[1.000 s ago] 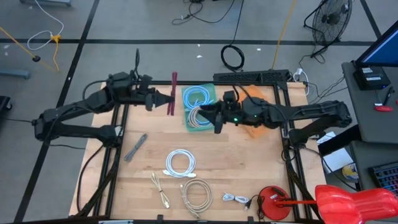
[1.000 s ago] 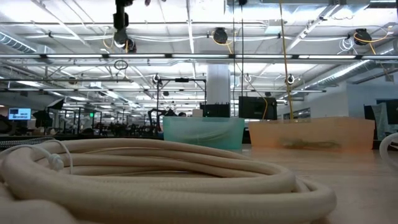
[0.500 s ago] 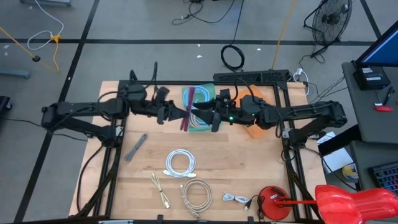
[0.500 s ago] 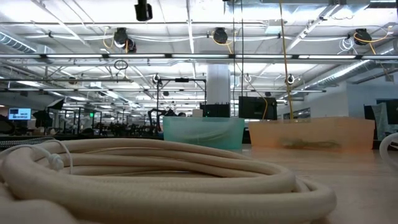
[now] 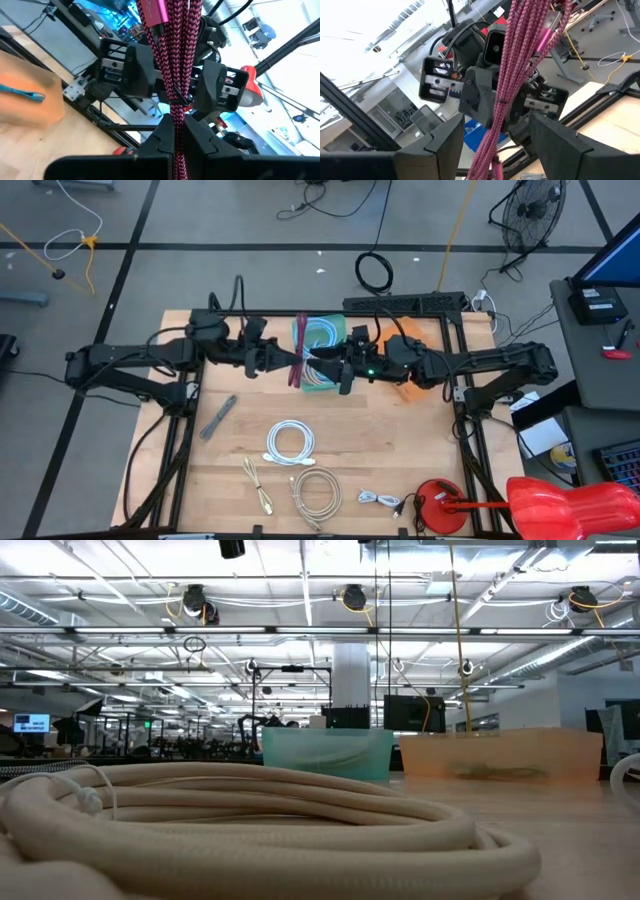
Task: Pick & Place USB Port
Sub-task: Put the violet charger cable into the orange bin
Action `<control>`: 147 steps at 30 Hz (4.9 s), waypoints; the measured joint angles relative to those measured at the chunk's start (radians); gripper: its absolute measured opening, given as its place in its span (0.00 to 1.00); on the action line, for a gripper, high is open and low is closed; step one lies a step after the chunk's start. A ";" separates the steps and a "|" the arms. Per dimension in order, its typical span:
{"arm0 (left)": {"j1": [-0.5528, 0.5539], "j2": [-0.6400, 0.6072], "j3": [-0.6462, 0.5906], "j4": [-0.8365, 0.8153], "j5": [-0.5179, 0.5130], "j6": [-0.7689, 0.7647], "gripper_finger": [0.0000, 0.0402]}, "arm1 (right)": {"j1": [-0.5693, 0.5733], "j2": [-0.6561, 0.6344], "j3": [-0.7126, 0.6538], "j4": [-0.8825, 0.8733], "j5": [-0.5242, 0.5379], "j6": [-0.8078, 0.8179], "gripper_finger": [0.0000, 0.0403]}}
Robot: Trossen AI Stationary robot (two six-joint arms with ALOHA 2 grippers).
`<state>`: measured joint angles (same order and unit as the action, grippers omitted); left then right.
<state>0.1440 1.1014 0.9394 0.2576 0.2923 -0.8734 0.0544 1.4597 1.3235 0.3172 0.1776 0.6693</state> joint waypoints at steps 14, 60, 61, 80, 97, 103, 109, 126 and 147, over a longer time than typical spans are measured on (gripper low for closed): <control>-0.057 0.047 0.001 0.005 -0.024 -0.002 0.03 | 0.000 -0.001 0.000 0.000 0.000 0.008 0.52; -0.056 0.051 -0.001 0.028 0.016 0.014 0.03 | -0.007 -0.003 0.000 -0.032 -0.026 0.063 0.06; -0.056 0.051 -0.001 0.028 0.016 0.014 0.03 | -0.007 -0.003 0.000 -0.032 -0.026 0.073 0.10; -0.055 0.148 -0.001 0.135 0.017 -0.027 0.03 | -0.007 -0.001 -0.001 -0.031 -0.020 0.085 0.39; -0.040 0.131 -0.002 0.185 0.068 -0.035 0.14 | -0.006 -0.002 0.000 -0.021 -0.060 0.064 0.05; -0.041 0.056 0.002 0.196 0.194 -0.044 0.26 | -0.042 -0.075 0.001 -0.282 -0.047 0.069 0.05; -0.056 -0.040 -0.003 0.045 0.173 0.020 0.27 | -0.113 -0.219 0.007 -0.795 0.115 0.056 0.05; -0.075 -0.096 -0.002 -0.146 0.077 0.100 0.25 | -0.416 -0.181 -0.068 -1.468 0.186 -0.098 0.05; -0.156 -0.096 -0.002 -0.188 0.004 0.098 0.25 | -0.592 -0.137 -0.457 -1.372 0.213 -0.358 0.05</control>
<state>-0.0116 1.0058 0.9379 0.0691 0.2965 -0.7753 -0.5377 1.3228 0.8667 -1.0549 0.3910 0.3110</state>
